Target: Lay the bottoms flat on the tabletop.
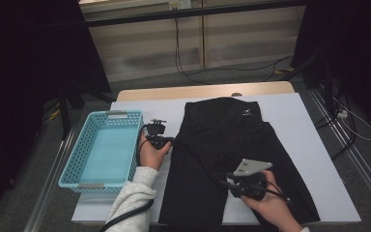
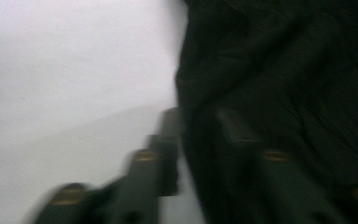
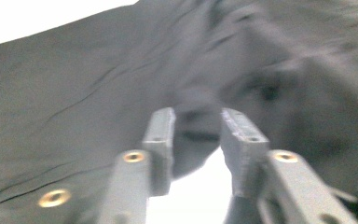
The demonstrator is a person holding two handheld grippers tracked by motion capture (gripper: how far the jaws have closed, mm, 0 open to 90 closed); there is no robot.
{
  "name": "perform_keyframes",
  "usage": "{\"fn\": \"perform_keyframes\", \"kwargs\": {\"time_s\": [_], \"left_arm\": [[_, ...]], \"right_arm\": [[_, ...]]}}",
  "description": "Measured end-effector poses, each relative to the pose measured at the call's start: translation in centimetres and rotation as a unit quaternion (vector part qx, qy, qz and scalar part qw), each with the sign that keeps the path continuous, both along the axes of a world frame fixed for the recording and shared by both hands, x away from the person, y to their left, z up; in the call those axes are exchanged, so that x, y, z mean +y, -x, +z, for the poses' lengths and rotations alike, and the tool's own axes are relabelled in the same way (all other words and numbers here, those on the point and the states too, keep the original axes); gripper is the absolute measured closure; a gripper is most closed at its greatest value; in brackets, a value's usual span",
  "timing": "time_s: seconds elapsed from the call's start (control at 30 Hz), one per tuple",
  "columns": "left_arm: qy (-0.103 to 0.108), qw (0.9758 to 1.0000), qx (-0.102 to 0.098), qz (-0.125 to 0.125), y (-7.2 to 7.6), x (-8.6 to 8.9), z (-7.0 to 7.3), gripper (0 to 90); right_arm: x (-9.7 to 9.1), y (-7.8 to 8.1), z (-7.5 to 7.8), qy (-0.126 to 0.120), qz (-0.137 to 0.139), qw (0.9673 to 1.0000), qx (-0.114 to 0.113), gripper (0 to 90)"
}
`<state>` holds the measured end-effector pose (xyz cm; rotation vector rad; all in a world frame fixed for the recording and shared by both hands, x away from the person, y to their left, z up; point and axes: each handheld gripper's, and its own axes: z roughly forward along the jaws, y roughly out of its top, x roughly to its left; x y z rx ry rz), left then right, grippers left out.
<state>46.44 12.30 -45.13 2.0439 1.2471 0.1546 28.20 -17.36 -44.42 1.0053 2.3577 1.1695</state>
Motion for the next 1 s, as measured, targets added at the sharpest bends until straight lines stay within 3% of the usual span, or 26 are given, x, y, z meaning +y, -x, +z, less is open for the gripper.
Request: {"fn": "perform_keyframes", "kwargs": {"time_s": [0.03,0.1,0.27,0.37,0.53,0.67,0.73,0.77,0.83,0.9,1.0], "left_arm": [[-0.003,0.9999,-0.011,-0.006,0.3,0.0,0.2,56.2],[-0.003,0.9998,-0.015,-0.013,0.8,0.1,0.3,45.1],[-0.007,0.9994,-0.022,-0.024,1.8,0.4,0.4,31.8],[-0.010,0.9992,-0.021,-0.032,2.1,0.5,0.2,28.5],[-0.010,0.9987,-0.032,-0.037,2.7,0.7,0.4,25.0],[-0.009,0.9986,-0.034,-0.041,3.2,0.7,0.3,23.2],[-0.008,0.9985,-0.033,-0.043,3.2,0.6,0.3,23.2],[-0.007,0.9985,-0.033,-0.042,3.2,0.6,0.4,23.2],[-0.006,0.9985,-0.035,-0.043,3.3,0.5,0.3,23.2],[-0.005,0.9985,-0.035,-0.041,3.3,0.5,0.2,23.3],[-0.006,0.9986,-0.032,-0.042,3.3,0.5,0.1,23.3]], "right_arm": [[-0.6,0.0,0.3,-0.001,-0.010,0.9999,-0.004,58.4],[-2.6,-0.2,0.9,-0.002,-0.042,0.9991,-0.012,56.3],[-7.1,-0.9,0.6,0.005,-0.122,0.9925,-0.014,53.0],[-9.5,-1.2,0.4,0.017,-0.164,0.9862,-0.013,52.7],[-13.3,-1.5,-0.2,0.037,-0.238,0.9706,-0.008,52.7],[-15.4,-2.0,-1.1,0.038,-0.273,0.9613,0.006,53.2],[-15.8,-2.3,-1.7,0.030,-0.273,0.9614,0.019,55.8],[-15.8,-2.3,-1.9,0.027,-0.266,0.9631,0.027,61.7],[-15.6,-2.4,-2.2,0.022,-0.262,0.9646,0.025,67.9],[-15.5,-2.4,-2.0,0.015,-0.255,0.9661,0.034,87.5],[-15.6,-1.8,-1.9,0.014,-0.245,0.9686,0.041,89.2]]}}
